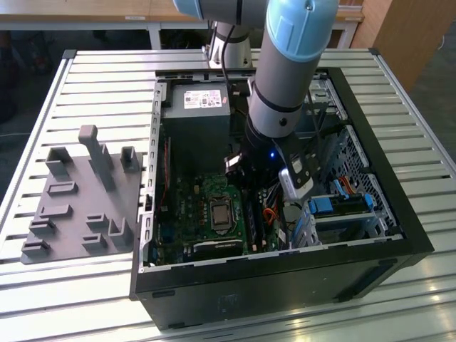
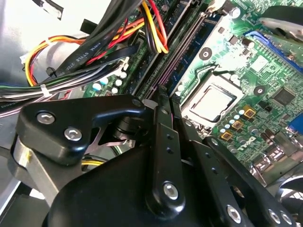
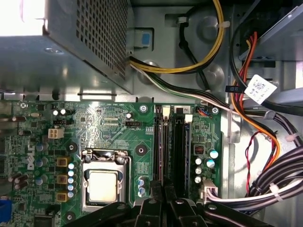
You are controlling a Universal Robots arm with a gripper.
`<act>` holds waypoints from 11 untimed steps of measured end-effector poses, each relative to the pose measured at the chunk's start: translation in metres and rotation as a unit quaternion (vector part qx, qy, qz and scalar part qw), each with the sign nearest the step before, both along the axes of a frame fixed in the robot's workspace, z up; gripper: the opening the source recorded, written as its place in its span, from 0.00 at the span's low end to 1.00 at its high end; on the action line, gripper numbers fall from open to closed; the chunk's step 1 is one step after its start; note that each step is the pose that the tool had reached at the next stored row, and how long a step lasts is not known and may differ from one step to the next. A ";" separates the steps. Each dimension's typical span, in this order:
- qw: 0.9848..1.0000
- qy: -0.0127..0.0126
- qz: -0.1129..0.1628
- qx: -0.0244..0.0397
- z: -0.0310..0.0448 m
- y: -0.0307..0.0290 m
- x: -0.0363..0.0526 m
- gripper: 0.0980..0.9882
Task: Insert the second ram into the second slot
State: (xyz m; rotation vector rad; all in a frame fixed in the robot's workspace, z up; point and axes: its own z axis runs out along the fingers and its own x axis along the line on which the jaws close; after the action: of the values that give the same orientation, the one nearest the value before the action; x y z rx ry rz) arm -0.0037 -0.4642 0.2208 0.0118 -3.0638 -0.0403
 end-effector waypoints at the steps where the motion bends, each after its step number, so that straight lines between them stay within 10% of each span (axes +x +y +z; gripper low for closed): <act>1: 1.000 0.001 0.000 0.000 0.0007 0.0000 0.0006 0.04; 11: 1.000 0.005 -0.009 -0.003 0.0020 -0.0003 0.0011 0.04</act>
State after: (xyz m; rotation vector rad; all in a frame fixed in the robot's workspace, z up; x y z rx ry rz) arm -0.0026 -0.4646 0.2228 -0.0168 -3.0551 -0.0313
